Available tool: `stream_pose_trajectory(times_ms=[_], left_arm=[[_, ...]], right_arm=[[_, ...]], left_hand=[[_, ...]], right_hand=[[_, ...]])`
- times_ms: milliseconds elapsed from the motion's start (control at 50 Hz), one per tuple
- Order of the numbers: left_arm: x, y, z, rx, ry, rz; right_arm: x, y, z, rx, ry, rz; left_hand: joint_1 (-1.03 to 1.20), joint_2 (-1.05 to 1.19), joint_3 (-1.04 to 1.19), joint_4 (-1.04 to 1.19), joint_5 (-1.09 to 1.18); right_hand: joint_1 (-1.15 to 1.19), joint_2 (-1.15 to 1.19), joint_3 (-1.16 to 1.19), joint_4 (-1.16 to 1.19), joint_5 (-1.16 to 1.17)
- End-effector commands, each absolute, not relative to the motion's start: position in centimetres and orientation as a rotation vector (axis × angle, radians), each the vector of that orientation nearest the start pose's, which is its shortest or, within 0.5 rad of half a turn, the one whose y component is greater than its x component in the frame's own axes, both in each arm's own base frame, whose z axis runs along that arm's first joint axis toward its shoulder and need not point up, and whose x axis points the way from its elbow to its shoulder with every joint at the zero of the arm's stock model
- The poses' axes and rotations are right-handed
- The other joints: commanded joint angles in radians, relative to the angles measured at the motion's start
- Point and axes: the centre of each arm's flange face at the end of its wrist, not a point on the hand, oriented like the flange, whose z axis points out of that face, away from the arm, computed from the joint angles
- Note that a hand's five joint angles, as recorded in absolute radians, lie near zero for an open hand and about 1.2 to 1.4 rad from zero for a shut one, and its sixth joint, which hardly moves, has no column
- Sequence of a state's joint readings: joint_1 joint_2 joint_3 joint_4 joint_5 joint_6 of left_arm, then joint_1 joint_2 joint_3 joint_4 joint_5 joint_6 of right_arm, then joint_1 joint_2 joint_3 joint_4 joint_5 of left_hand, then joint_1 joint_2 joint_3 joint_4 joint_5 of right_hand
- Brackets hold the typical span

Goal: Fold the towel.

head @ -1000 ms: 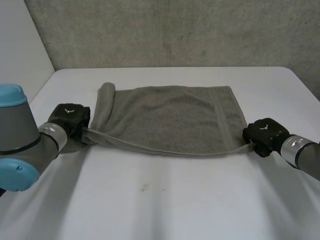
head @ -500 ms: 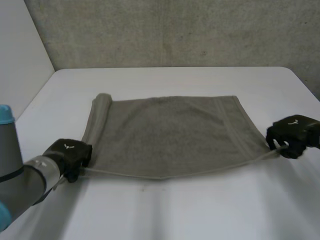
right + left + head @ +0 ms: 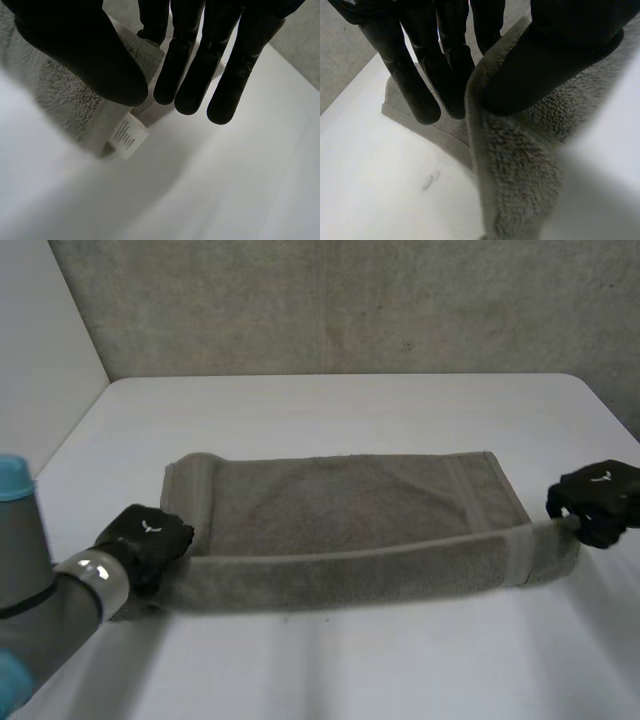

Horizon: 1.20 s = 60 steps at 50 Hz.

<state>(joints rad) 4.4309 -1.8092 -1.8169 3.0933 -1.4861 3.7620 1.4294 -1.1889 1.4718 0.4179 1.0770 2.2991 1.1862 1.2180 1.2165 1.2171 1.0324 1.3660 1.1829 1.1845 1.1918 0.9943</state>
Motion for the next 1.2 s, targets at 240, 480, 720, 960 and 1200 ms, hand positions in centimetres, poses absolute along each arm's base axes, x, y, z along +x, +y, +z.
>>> stream_pose_trajectory(times_ms=[240, 480, 720, 960, 1200], left_arm=[[-26.2, -38.7, 16.6, 1.184, 2.066, -1.781], [-28.0, -43.2, 14.1, 1.171, 2.013, -1.845], [-29.4, -43.3, 12.5, 1.194, 2.006, -1.851], [-28.6, -41.3, 18.2, 1.019, 2.076, -1.86], [-25.8, -33.4, 20.9, 1.017, 2.238, -1.788]], right_arm=[[18.8, -41.9, 17.5, -0.93, 2.301, -1.917], [19.8, -46.3, 15.3, -0.876, 2.259, -2.115], [20.1, -47.5, 13.3, -0.893, 2.244, -2.108], [20.8, -45.1, 19.8, -0.905, 2.149, -2.2], [20.2, -37.1, 21.6, -0.977, 2.246, -1.905]], left_hand=[[0.21, 0.178, 0.18, 0.179, 0.189], [0.21, 0.178, 0.18, 0.179, 0.189], [-0.596, -0.628, -0.626, -0.627, -0.617], [-1.011, -1.043, -1.041, -1.042, -1.032], [-1.011, -1.043, -1.041, -1.042, -1.032]], right_hand=[[0.03, 0.213, 0.212, 0.204, 0.227], [0.03, 0.213, 0.212, 0.204, 0.227], [-1.101, -0.918, -0.92, -0.927, -0.904], [-1.191, -1.008, -1.01, -1.017, -0.994], [-1.141, -0.957, -0.959, -0.966, -0.943]])
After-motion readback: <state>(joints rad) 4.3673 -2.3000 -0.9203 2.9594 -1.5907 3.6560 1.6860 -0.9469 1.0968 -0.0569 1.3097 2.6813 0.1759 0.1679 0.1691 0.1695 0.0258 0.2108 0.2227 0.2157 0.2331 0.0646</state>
